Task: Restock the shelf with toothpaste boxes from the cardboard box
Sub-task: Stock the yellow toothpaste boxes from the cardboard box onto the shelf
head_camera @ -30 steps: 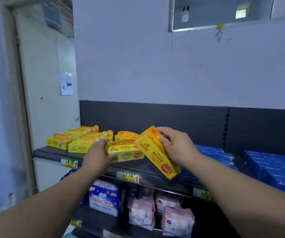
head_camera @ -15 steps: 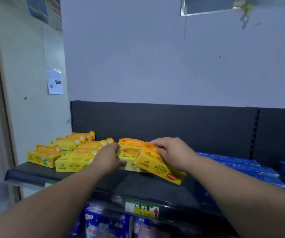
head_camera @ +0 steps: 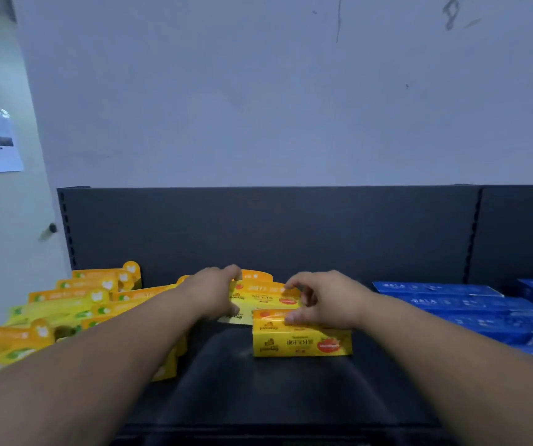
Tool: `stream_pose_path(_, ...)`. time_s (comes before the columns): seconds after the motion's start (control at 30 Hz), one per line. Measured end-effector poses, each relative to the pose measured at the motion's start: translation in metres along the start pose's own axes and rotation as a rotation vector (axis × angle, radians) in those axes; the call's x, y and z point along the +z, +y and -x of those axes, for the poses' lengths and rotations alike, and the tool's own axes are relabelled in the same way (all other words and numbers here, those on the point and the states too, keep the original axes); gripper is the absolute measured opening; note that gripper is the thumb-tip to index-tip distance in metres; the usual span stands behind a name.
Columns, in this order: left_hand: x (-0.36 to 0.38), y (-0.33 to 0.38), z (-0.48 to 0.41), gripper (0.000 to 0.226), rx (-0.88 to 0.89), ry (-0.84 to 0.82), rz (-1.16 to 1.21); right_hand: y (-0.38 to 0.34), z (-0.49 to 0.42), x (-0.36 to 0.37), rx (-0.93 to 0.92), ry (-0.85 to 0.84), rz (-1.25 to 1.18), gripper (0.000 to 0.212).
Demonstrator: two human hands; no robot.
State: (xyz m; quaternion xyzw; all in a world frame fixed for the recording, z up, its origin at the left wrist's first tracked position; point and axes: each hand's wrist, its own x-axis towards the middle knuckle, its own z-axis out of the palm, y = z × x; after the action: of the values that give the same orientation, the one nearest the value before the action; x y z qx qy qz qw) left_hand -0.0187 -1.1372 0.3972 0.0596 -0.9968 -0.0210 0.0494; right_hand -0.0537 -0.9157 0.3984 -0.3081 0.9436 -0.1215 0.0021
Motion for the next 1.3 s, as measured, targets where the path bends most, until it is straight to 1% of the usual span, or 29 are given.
stream_pose_path(0.07, 0.0, -0.001, -0.006, 0.06, 0.019, -0.024, -0.095, 0.01, 0.005, -0.007, 0.121, -0.119, 0.106, 0.088)
stream_pose_path(0.13, 0.0, -0.002, -0.012, 0.056, 0.045, -0.028, -0.185, 0.016, 0.009, -0.007, 0.214, -0.209, 0.174, 0.104)
stream_pose_path(0.2, 0.001, -0.004, -0.017, 0.05, 0.073, -0.023, -0.241, 0.014, 0.009, 0.0, 0.243, -0.241, 0.164, 0.112)
stream_pose_path(0.3, 0.003, -0.008, -0.024, 0.046, 0.101, -0.007, -0.269, 0.004, 0.001, 0.009, 0.237, -0.216, 0.121, 0.116)
stream_pose_path(0.37, 0.004, -0.014, -0.028, 0.045, 0.112, 0.01, -0.273, -0.003, -0.006, 0.014, 0.213, -0.199, 0.109, 0.115)
stream_pose_path(0.47, 0.004, -0.023, -0.033, 0.045, 0.11, 0.063, -0.268, -0.014, -0.015, 0.021, 0.169, -0.173, 0.081, 0.107)
stream_pose_path(0.6, 0.004, -0.033, -0.035, 0.045, 0.099, 0.141, -0.192, -0.027, -0.029, 0.032, 0.141, -0.108, 0.057, 0.102)
stream_pose_path(0.8, 0.015, -0.035, -0.035, 0.046, 0.085, 0.135, -0.095, -0.039, -0.043, 0.045, 0.127, -0.052, -0.003, 0.111)
stream_pose_path(0.9, 0.015, -0.032, -0.034, 0.044, 0.099, 0.138, -0.087, -0.035, -0.043, 0.046, 0.115, -0.003, -0.108, 0.118)
stream_pose_path(1.0, 0.011, -0.026, -0.032, 0.044, 0.105, 0.142, -0.059, -0.03, -0.037, 0.044, 0.11, 0.03, -0.194, 0.118)
stream_pose_path(1.07, 0.008, -0.018, -0.03, 0.043, 0.118, 0.151, -0.03, -0.028, -0.03, 0.04, 0.107, 0.056, -0.183, 0.115)
stream_pose_path(1.17, 0.004, 0.002, -0.023, 0.047, 0.155, 0.175, 0.011, -0.019, -0.01, 0.029, 0.139, 0.124, -0.075, 0.105)
stream_pose_path(1.3, -0.003, 0.053, -0.012, 0.057, 0.206, 0.245, 0.109, 0.008, 0.032, 0.002, 0.252, 0.295, 0.089, 0.086)
